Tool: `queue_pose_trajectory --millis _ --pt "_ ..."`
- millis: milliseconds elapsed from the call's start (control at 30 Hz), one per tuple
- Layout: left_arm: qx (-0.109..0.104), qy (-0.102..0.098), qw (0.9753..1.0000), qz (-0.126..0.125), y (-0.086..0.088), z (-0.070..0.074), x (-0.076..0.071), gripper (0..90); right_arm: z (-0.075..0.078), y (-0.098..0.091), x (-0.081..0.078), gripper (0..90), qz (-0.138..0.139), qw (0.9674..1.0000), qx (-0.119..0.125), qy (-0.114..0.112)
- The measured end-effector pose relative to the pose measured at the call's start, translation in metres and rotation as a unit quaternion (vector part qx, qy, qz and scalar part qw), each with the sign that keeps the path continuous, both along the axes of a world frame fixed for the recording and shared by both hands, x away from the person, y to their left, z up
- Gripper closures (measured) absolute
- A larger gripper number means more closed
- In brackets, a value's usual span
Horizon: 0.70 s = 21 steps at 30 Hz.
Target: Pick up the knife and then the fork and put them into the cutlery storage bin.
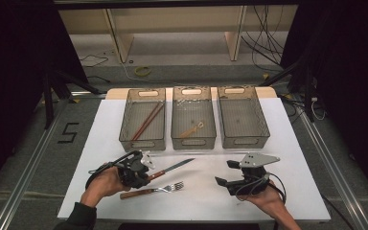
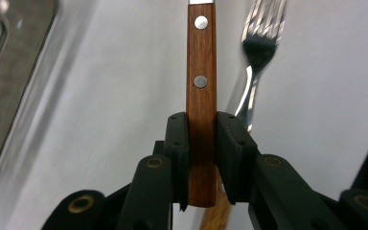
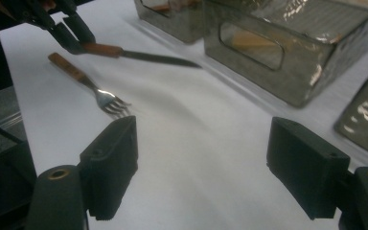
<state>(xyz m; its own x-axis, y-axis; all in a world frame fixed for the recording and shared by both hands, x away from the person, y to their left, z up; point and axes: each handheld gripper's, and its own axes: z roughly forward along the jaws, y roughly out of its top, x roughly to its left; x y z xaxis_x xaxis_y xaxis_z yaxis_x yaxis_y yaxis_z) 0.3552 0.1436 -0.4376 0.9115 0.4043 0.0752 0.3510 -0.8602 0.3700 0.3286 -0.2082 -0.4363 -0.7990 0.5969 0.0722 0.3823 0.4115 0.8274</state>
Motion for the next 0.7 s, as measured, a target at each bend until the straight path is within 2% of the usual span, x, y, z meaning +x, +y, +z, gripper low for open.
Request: queue_pose_trajectory --millis 167,333,467,700 --pt "-0.003 -0.01 0.9997 -0.02 -0.018 0.008 -0.007 75.1 0.009 0.015 -0.002 27.1 0.033 0.9993 -0.002 -0.019" --pt "-0.003 -0.007 0.9992 -0.039 -0.032 0.008 -0.011 75.2 0.014 0.035 -0.004 27.1 0.074 0.9965 -0.014 -0.037" --pt "0.004 -0.005 0.9982 -0.059 -0.042 0.008 -0.014 75.1 0.012 0.052 -0.002 27.3 0.102 0.994 -0.024 -0.032" --pt "0.008 -0.014 0.9966 -0.081 -0.056 0.012 -0.02 75.1 0.003 0.078 0.0 28.9 0.144 0.987 -0.067 -0.022"
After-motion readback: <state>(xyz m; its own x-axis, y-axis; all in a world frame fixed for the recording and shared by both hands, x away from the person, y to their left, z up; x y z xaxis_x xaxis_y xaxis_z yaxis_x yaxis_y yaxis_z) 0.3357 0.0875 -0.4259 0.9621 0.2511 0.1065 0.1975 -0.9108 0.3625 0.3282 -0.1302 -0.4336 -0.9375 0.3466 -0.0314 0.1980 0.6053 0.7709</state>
